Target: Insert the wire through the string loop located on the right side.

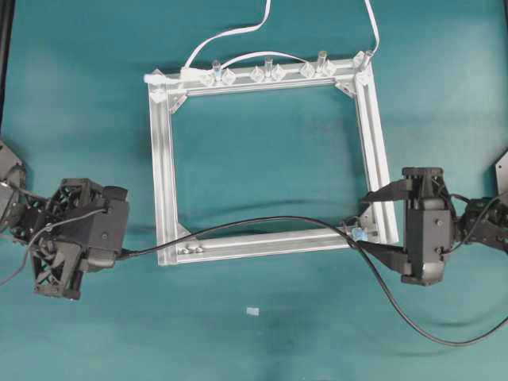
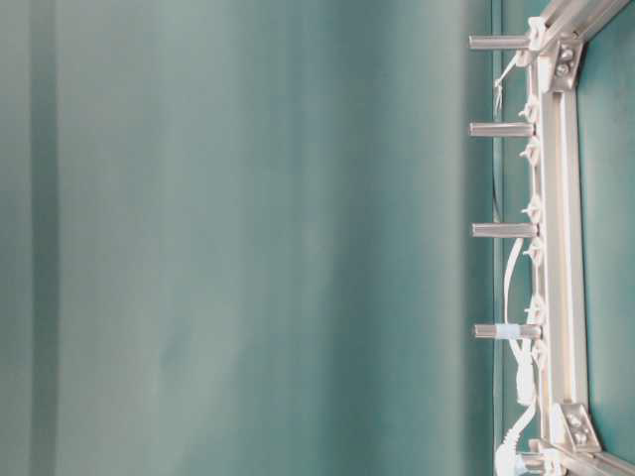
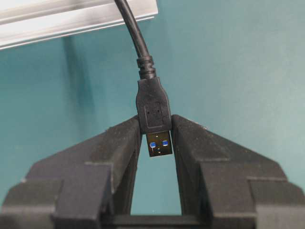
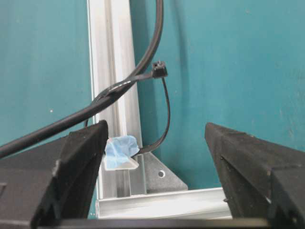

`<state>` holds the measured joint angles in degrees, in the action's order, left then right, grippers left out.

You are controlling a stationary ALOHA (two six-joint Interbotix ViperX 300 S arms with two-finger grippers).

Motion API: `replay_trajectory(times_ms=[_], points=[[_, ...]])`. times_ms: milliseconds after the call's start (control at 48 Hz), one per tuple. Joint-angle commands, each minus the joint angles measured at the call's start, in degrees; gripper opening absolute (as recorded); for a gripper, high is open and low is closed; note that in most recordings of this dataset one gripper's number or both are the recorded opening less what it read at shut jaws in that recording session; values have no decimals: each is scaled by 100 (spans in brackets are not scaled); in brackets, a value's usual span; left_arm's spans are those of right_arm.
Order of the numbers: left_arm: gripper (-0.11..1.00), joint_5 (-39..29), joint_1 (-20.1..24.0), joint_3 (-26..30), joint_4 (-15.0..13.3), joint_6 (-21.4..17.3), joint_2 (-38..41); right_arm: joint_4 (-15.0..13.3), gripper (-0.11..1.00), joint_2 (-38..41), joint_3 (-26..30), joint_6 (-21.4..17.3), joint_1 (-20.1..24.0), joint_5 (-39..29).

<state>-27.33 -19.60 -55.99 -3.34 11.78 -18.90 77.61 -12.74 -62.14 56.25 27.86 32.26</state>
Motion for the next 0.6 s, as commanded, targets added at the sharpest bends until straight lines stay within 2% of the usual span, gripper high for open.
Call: replay_trajectory(times_ms=[0, 292, 333, 438, 500, 521, 583], points=[[26, 18, -26, 97, -9, 53, 35, -9, 90, -35, 105, 0, -9, 35], [26, 9, -26, 316, 18, 35, 431, -9, 90, -35, 114, 0, -9, 44], [33, 9, -26, 352, 18, 26, 492, -9, 90, -35, 114, 0, -9, 35], [65, 9, -26, 387, 18, 26, 589, -9, 90, -35, 114, 0, -9, 35], [77, 18, -26, 387, 18, 26, 589, -9, 90, -35, 114, 0, -9, 18], [76, 18, -26, 387, 18, 26, 589, -9, 90, -35, 114, 0, -9, 18], [61, 26, -26, 369, 18, 26, 571, -9, 90, -35, 105, 0, -9, 18]])
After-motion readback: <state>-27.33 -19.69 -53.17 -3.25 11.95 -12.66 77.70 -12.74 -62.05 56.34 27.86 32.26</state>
